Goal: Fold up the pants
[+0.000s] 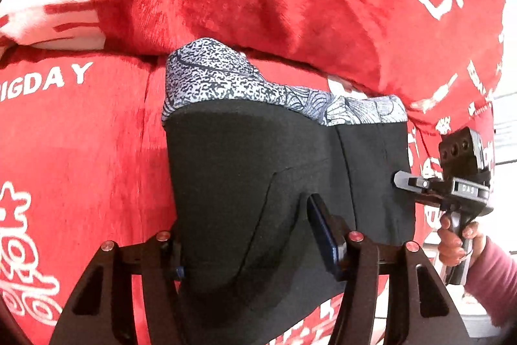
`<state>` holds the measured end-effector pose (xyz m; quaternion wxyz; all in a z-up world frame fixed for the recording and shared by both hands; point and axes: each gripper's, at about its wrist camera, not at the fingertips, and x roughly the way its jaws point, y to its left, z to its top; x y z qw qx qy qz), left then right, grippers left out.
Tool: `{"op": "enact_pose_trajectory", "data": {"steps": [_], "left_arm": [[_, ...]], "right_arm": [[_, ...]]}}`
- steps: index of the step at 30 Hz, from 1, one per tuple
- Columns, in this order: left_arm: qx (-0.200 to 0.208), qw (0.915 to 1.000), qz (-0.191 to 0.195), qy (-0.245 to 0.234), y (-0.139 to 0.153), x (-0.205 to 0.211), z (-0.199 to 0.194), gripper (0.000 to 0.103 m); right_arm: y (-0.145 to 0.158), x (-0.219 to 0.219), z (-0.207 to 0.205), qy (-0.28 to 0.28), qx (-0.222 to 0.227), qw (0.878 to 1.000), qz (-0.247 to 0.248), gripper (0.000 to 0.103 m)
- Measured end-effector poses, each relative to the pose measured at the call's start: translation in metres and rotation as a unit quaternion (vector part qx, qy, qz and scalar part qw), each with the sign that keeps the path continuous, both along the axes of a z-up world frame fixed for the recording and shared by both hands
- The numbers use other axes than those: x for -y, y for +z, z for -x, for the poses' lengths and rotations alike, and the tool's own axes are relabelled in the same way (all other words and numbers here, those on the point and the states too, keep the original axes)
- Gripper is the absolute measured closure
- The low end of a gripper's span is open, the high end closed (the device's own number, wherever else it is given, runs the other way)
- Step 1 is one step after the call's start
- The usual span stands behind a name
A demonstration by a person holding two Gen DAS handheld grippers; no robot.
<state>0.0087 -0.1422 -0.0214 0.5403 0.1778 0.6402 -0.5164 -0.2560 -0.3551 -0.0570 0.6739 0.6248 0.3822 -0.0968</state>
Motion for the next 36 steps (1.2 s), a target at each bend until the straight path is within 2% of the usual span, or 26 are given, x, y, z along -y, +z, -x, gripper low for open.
{"op": "enact_pose_trajectory", "data": {"steps": [1, 5, 8, 9, 10, 11, 12, 17, 19, 21, 24, 25, 29, 31, 33, 36], "left_arm": [[0.002, 1.0000, -0.002, -0.003, 0.003, -0.008, 0.005, 0.042], [0.002, 0.9999, -0.016, -0.001, 0.005, -0.037, 0.023, 0.042], [0.016, 0.9988, -0.046, 0.003, -0.013, -0.061, 0.026, 0.042], [0.022, 0.9975, -0.067, 0.008, -0.022, -0.066, 0.028, 0.042], [0.029, 0.9957, -0.087, 0.014, -0.031, -0.072, 0.027, 0.034], [0.038, 0.9950, -0.090, 0.022, -0.032, -0.082, 0.021, 0.026], [0.050, 0.9941, -0.090, 0.033, -0.029, -0.085, 0.017, 0.026], [0.100, 0.9900, -0.077, 0.063, -0.002, -0.082, -0.007, 0.027], [0.121, 0.9875, -0.068, 0.075, 0.009, -0.083, -0.018, 0.026], [0.137, 0.9849, -0.060, 0.087, 0.014, -0.074, -0.026, 0.026], [0.152, 0.9804, -0.075, 0.100, 0.006, -0.060, -0.034, 0.026], [0.155, 0.9793, -0.080, 0.103, 0.001, -0.057, -0.035, 0.026], [0.179, 0.9733, -0.103, 0.101, -0.026, -0.048, -0.029, 0.026], [0.177, 0.9721, -0.110, 0.108, -0.039, -0.045, -0.029, 0.026], [0.172, 0.9719, -0.114, 0.114, -0.045, -0.040, -0.030, 0.026], [0.185, 0.9706, -0.117, 0.099, -0.042, -0.035, -0.028, 0.026]], "right_arm": [[0.004, -0.010, -0.010, -0.001, 0.000, 1.000, -0.002, 0.065], [0.014, -0.040, 0.008, 0.002, 0.000, 1.000, -0.009, 0.065], [0.010, -0.061, 0.016, 0.010, -0.010, 1.000, -0.009, 0.065], [0.004, -0.069, 0.019, 0.014, -0.022, 1.000, -0.010, 0.064], [-0.004, -0.074, 0.021, 0.017, -0.036, 0.999, -0.012, 0.063], [-0.014, -0.080, 0.023, 0.019, -0.066, 0.998, -0.010, 0.058], [-0.018, -0.082, 0.024, 0.017, -0.082, 0.996, -0.007, 0.054], [-0.005, -0.079, 0.025, 0.000, -0.127, 0.991, 0.031, 0.050], [0.015, -0.073, 0.029, 0.000, -0.140, 0.987, 0.078, 0.054], [0.036, -0.067, 0.024, -0.006, -0.130, 0.985, 0.114, 0.066], [0.056, -0.058, 0.005, -0.003, -0.132, 0.977, 0.167, 0.083], [0.059, -0.056, -0.002, 0.003, -0.134, 0.975, 0.179, 0.085], [0.054, -0.058, -0.032, 0.042, -0.142, 0.966, 0.210, 0.087], [0.042, -0.061, -0.037, 0.061, -0.178, 0.956, 0.224, 0.087], [0.024, -0.061, -0.037, 0.060, -0.194, 0.955, 0.216, 0.088], [0.021, -0.059, -0.036, 0.053, -0.193, 0.956, 0.214, 0.087]]}}
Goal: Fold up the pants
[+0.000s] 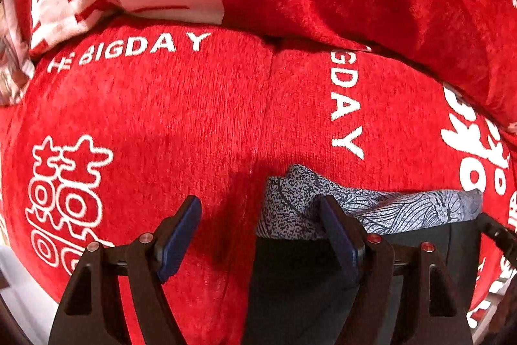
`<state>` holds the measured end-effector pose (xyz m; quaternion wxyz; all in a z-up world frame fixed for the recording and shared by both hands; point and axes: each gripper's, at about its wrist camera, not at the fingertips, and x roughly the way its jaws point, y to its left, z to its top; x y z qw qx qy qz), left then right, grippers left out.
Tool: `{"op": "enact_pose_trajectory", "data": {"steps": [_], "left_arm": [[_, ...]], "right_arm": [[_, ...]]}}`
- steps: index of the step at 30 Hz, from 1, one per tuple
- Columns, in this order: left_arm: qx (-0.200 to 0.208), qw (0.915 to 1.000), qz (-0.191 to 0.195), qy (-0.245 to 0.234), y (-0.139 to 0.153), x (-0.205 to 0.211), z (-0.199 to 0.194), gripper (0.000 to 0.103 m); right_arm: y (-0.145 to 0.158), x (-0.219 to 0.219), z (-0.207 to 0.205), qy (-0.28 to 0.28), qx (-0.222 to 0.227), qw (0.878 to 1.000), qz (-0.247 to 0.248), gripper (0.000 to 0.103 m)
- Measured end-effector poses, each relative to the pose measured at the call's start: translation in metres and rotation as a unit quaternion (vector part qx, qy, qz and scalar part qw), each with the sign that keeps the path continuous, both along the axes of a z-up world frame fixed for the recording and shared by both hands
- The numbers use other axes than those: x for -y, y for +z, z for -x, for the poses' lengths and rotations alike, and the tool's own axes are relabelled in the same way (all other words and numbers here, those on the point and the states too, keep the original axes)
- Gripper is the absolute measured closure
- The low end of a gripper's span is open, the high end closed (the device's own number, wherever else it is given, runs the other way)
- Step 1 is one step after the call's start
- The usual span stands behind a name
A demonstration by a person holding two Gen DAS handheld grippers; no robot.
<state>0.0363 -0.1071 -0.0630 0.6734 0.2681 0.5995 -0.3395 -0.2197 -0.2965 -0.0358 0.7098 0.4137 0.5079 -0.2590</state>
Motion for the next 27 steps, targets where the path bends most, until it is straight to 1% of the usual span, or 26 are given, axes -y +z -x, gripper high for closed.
{"op": "enact_pose_trajectory", "data": {"steps": [4, 8, 11, 12, 16, 19, 22, 27], "left_arm": [[0.020, 0.9996, -0.006, -0.020, 0.016, 0.001, 0.007, 0.026], [0.027, 0.9990, -0.014, -0.032, 0.032, -0.009, 0.015, 0.026], [0.027, 0.9988, -0.022, -0.036, 0.039, -0.020, 0.027, 0.026], [0.025, 0.9987, -0.025, -0.036, 0.041, -0.024, 0.031, 0.026], [0.015, 0.9984, -0.044, -0.034, 0.035, -0.037, 0.050, 0.026], [0.004, 0.9980, -0.059, -0.022, 0.030, -0.048, 0.066, 0.026], [0.002, 0.9978, -0.065, -0.016, 0.033, -0.055, 0.083, 0.026], [0.004, 0.9977, -0.065, -0.022, 0.043, -0.058, 0.110, 0.026]], "right_arm": [[0.008, -0.005, 0.002, 0.015, -0.017, 1.000, 0.014, 0.087], [0.011, -0.006, 0.018, -0.009, -0.020, 1.000, -0.005, 0.087], [0.013, -0.011, 0.032, -0.020, -0.039, 0.999, -0.013, 0.087], [0.014, -0.013, 0.038, -0.022, -0.043, 0.999, -0.018, 0.084], [0.017, -0.024, 0.056, -0.029, -0.054, 0.998, -0.032, 0.084], [0.018, -0.032, 0.069, -0.033, -0.067, 0.996, -0.038, 0.084], [0.016, -0.038, 0.078, -0.033, -0.071, 0.995, -0.053, 0.084], [0.018, -0.049, 0.079, -0.007, -0.073, 0.996, -0.053, 0.083]]}}
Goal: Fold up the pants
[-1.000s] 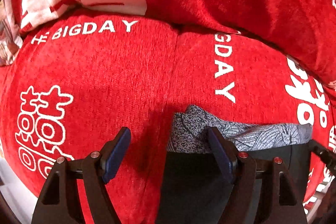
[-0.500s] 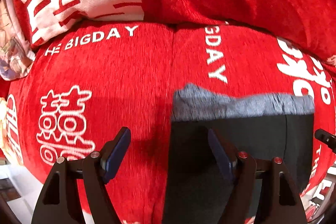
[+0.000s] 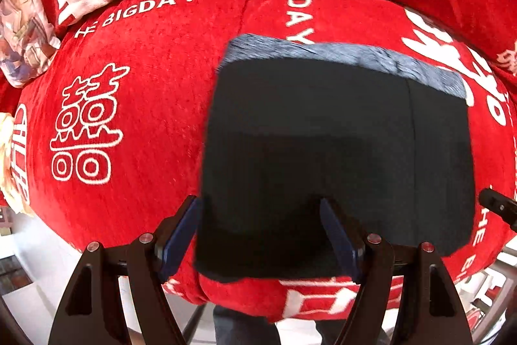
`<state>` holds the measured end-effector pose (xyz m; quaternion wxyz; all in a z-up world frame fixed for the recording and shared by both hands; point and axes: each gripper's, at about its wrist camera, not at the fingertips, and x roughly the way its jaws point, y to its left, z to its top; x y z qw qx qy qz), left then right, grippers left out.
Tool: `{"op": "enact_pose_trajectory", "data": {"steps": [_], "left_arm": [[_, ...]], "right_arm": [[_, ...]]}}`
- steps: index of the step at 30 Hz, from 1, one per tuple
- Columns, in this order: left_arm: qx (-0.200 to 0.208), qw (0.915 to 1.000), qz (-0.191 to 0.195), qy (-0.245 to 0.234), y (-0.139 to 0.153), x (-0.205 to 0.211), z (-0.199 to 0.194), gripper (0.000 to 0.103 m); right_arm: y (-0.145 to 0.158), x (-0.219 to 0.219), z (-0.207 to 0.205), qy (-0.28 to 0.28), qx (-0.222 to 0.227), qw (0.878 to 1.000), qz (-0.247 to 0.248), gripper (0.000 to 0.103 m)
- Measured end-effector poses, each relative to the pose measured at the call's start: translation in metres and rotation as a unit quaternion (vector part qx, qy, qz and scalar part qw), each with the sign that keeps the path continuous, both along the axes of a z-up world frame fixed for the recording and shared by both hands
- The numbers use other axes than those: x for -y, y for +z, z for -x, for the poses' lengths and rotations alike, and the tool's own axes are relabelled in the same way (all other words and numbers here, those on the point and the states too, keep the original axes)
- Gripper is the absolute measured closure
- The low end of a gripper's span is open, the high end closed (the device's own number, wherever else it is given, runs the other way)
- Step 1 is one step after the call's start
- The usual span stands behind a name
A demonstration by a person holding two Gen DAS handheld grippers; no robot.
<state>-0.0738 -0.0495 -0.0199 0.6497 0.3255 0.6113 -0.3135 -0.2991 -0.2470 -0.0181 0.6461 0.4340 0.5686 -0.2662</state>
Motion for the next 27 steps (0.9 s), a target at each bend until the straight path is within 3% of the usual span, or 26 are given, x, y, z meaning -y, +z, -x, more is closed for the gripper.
{"op": "enact_pose_trajectory", "data": {"steps": [2, 5, 10, 11, 13, 20, 23, 27], "left_arm": [[0.001, 1.0000, 0.001, -0.006, 0.003, 0.001, 0.008, 0.026], [0.007, 0.9998, 0.003, -0.018, 0.008, 0.002, 0.018, 0.026], [0.008, 0.9995, 0.008, -0.029, 0.010, 0.003, 0.023, 0.025], [0.005, 0.9995, 0.007, -0.032, 0.009, 0.003, 0.024, 0.015], [0.004, 0.9992, 0.016, -0.038, 0.012, 0.000, 0.026, 0.009], [0.000, 0.9981, 0.018, -0.058, 0.021, -0.010, 0.025, 0.008], [0.011, 0.9980, 0.017, -0.060, 0.024, -0.015, 0.022, 0.000], [0.000, 0.9980, 0.018, -0.061, 0.026, -0.019, 0.020, 0.000]], "right_arm": [[0.004, -0.004, -0.002, 0.014, -0.001, 1.000, 0.009, 0.078], [0.011, -0.011, -0.006, 0.021, 0.005, 1.000, 0.016, 0.060], [0.017, -0.022, -0.016, 0.023, 0.012, 0.999, 0.020, 0.059], [0.018, -0.025, -0.018, 0.023, 0.013, 0.999, 0.021, 0.059], [0.019, -0.030, -0.023, 0.025, 0.010, 0.999, 0.023, 0.058], [0.031, -0.051, -0.040, 0.031, 0.002, 0.999, 0.034, 0.036], [0.036, -0.058, -0.046, 0.032, -0.002, 0.998, 0.045, 0.021], [0.043, -0.065, -0.051, 0.027, -0.009, 0.997, 0.067, 0.018]]}}
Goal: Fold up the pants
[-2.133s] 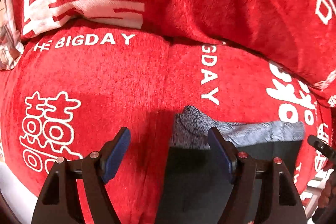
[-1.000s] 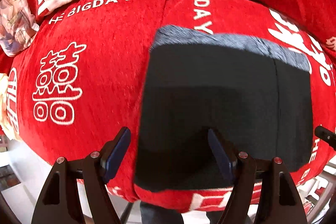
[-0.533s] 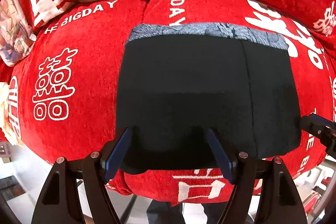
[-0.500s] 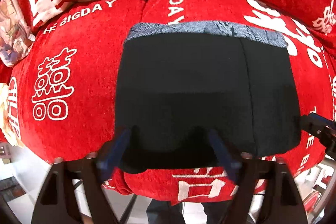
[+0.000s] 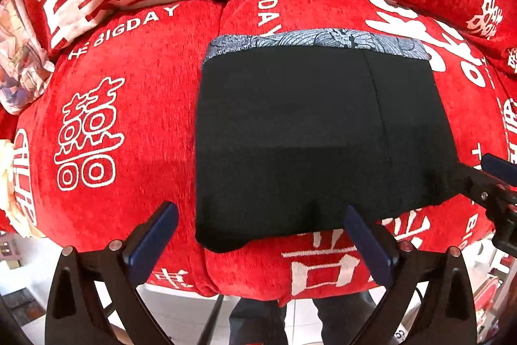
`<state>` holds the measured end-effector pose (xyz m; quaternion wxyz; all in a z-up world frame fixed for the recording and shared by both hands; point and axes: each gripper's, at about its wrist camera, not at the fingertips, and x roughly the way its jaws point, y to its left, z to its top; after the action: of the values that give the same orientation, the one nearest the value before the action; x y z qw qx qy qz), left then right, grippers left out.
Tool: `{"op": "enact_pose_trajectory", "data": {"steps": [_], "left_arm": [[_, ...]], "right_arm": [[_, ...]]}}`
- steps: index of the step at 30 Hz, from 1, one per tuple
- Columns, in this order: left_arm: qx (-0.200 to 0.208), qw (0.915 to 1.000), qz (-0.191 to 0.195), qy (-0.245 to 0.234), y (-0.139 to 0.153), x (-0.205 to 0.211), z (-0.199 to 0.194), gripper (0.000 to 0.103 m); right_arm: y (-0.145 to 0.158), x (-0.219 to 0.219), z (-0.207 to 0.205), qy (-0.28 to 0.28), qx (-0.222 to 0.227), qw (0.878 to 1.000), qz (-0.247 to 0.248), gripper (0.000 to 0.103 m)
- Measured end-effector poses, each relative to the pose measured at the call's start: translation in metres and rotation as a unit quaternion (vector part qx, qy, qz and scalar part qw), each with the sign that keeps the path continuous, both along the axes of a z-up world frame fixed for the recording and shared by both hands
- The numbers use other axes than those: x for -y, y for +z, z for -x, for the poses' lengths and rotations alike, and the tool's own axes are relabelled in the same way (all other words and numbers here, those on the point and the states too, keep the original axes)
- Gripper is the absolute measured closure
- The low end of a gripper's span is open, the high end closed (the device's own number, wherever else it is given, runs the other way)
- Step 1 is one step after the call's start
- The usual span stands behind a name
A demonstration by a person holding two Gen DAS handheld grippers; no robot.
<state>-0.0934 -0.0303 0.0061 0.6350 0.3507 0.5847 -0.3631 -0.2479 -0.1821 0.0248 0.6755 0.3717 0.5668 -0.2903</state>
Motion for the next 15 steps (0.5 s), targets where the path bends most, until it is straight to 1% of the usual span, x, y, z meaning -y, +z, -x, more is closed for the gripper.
{"op": "enact_pose_trajectory", "data": {"steps": [9, 15], "left_arm": [[0.002, 0.9999, -0.006, -0.009, 0.0019, -0.0023, 0.0028, 0.000], [-0.001, 1.0000, 0.004, -0.005, 0.0062, -0.0026, 0.0026, 0.000]], "right_arm": [[0.0101, -0.0052, 0.0030, -0.024, -0.018, 0.999, 0.043, 0.017], [0.0098, -0.0066, 0.0025, -0.027, -0.033, 0.998, 0.040, 0.017]]}}
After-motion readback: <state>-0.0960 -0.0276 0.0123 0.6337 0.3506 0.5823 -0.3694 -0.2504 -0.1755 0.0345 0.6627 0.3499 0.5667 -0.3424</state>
